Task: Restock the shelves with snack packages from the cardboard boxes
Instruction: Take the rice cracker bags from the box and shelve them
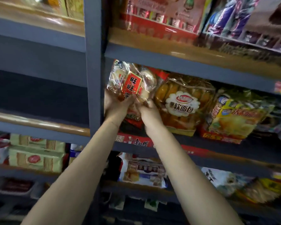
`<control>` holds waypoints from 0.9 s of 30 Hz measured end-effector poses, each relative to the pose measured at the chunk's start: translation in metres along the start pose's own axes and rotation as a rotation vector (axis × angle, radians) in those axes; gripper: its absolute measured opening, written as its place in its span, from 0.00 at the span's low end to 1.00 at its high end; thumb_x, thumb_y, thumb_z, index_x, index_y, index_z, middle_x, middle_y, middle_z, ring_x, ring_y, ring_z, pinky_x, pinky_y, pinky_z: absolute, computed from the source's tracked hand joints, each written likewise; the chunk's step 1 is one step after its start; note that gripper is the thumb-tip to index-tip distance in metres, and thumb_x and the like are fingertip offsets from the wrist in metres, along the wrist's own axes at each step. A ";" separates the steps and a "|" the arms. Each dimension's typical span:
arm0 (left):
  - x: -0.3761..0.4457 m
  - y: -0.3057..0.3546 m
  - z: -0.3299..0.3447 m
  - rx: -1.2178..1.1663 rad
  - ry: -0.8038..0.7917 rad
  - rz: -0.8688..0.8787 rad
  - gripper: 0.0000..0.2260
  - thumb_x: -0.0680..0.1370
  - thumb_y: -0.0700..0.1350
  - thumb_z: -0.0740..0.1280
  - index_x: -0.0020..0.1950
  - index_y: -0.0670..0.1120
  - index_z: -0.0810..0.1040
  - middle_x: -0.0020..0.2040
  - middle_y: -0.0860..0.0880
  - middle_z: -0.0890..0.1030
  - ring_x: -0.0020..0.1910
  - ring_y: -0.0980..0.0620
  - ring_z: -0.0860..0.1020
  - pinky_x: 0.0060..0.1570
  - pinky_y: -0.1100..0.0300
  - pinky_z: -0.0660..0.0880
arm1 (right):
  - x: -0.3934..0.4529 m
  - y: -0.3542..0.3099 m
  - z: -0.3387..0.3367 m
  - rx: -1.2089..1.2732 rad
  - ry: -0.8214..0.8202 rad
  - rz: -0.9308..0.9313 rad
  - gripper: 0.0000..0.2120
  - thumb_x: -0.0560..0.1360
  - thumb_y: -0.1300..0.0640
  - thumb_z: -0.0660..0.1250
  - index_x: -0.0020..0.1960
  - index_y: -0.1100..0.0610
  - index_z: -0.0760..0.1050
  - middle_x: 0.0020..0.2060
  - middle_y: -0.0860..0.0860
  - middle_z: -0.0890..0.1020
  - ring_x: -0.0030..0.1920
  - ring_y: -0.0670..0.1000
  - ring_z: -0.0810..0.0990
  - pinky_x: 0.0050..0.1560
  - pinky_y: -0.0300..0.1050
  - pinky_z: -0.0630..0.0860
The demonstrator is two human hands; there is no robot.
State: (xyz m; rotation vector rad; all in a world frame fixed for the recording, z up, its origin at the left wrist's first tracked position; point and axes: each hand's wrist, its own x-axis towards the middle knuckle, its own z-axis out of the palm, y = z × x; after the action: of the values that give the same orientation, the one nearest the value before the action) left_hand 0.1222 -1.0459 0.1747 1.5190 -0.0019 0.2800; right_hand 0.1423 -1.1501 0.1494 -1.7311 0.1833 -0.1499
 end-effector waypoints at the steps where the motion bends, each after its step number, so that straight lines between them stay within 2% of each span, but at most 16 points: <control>1: 0.007 -0.003 0.003 0.045 0.063 0.012 0.37 0.78 0.47 0.73 0.81 0.47 0.54 0.73 0.55 0.67 0.72 0.56 0.63 0.56 0.78 0.55 | 0.006 0.000 0.006 0.094 -0.017 0.028 0.25 0.77 0.48 0.66 0.73 0.46 0.69 0.65 0.49 0.79 0.65 0.52 0.76 0.68 0.54 0.71; 2: 0.016 -0.008 0.006 0.094 0.133 0.029 0.40 0.77 0.48 0.75 0.81 0.48 0.54 0.77 0.53 0.65 0.75 0.54 0.62 0.61 0.74 0.56 | 0.011 -0.001 0.011 0.190 -0.037 0.049 0.22 0.77 0.49 0.65 0.71 0.48 0.71 0.63 0.50 0.80 0.63 0.53 0.78 0.68 0.55 0.72; 4: 0.031 -0.013 0.010 0.165 0.242 0.074 0.46 0.73 0.50 0.78 0.82 0.50 0.52 0.81 0.49 0.61 0.79 0.48 0.58 0.73 0.58 0.56 | 0.023 -0.005 0.018 0.320 -0.057 0.042 0.18 0.77 0.49 0.64 0.65 0.50 0.76 0.58 0.51 0.83 0.60 0.53 0.81 0.67 0.56 0.74; 5: 0.038 -0.016 0.013 0.181 0.265 0.089 0.48 0.72 0.50 0.79 0.83 0.50 0.52 0.81 0.49 0.60 0.80 0.47 0.56 0.76 0.52 0.55 | 0.026 -0.009 0.020 0.353 -0.061 0.012 0.17 0.77 0.48 0.63 0.64 0.51 0.77 0.57 0.51 0.84 0.58 0.53 0.81 0.65 0.56 0.76; 7: 0.051 -0.021 0.018 0.217 0.286 0.108 0.48 0.71 0.51 0.79 0.82 0.49 0.52 0.81 0.47 0.59 0.80 0.44 0.54 0.76 0.46 0.54 | 0.036 -0.010 0.023 0.360 -0.053 -0.068 0.16 0.78 0.50 0.61 0.64 0.52 0.77 0.56 0.53 0.84 0.57 0.53 0.82 0.59 0.52 0.80; 10: 0.064 -0.024 0.026 0.284 0.279 0.101 0.48 0.71 0.51 0.78 0.82 0.48 0.51 0.80 0.45 0.58 0.79 0.41 0.54 0.75 0.45 0.56 | 0.050 -0.010 0.017 0.333 -0.019 -0.143 0.17 0.80 0.53 0.59 0.65 0.57 0.77 0.55 0.56 0.84 0.55 0.54 0.83 0.48 0.47 0.82; 12: 0.070 -0.028 0.027 0.320 0.260 0.070 0.48 0.72 0.53 0.78 0.82 0.48 0.50 0.80 0.44 0.57 0.79 0.40 0.54 0.75 0.44 0.58 | 0.058 -0.006 0.017 0.307 0.007 -0.120 0.20 0.77 0.51 0.59 0.66 0.56 0.76 0.56 0.55 0.83 0.56 0.55 0.83 0.52 0.50 0.82; 14: 0.072 -0.034 0.026 0.367 0.260 0.054 0.48 0.72 0.56 0.77 0.82 0.48 0.51 0.79 0.44 0.58 0.78 0.40 0.55 0.74 0.45 0.59 | 0.068 0.004 0.020 0.274 0.041 -0.076 0.28 0.70 0.46 0.61 0.69 0.51 0.73 0.60 0.54 0.81 0.59 0.56 0.81 0.61 0.58 0.79; 16: 0.073 -0.037 0.024 0.408 0.263 0.041 0.46 0.72 0.58 0.76 0.81 0.46 0.53 0.78 0.44 0.58 0.77 0.40 0.57 0.72 0.47 0.62 | 0.079 0.012 0.022 0.232 0.046 -0.046 0.32 0.68 0.47 0.61 0.72 0.49 0.69 0.61 0.53 0.80 0.59 0.56 0.81 0.62 0.59 0.78; 22: 0.072 -0.039 0.023 0.453 0.245 -0.004 0.42 0.73 0.57 0.74 0.78 0.44 0.55 0.75 0.44 0.61 0.74 0.41 0.60 0.69 0.48 0.64 | 0.063 -0.003 0.021 0.042 0.038 -0.028 0.17 0.78 0.57 0.57 0.64 0.56 0.75 0.54 0.56 0.81 0.53 0.57 0.80 0.60 0.56 0.78; 25: 0.071 -0.041 0.024 0.481 0.231 -0.014 0.42 0.74 0.58 0.73 0.79 0.44 0.54 0.75 0.43 0.60 0.75 0.40 0.59 0.69 0.47 0.64 | 0.061 -0.005 0.019 -0.017 0.033 0.011 0.17 0.82 0.56 0.55 0.67 0.58 0.73 0.56 0.55 0.80 0.52 0.55 0.79 0.53 0.48 0.76; 27: 0.072 -0.044 0.022 0.485 0.203 -0.012 0.42 0.74 0.59 0.73 0.79 0.44 0.55 0.75 0.43 0.60 0.75 0.41 0.60 0.70 0.48 0.64 | 0.062 -0.006 0.019 -0.075 0.060 0.029 0.20 0.82 0.53 0.55 0.72 0.59 0.68 0.62 0.57 0.78 0.55 0.57 0.79 0.55 0.49 0.77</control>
State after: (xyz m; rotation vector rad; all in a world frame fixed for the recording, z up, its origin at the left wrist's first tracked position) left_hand 0.2036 -1.0562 0.1450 1.9635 0.2517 0.4462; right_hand 0.2072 -1.1437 0.1515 -1.7986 0.2604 -0.1760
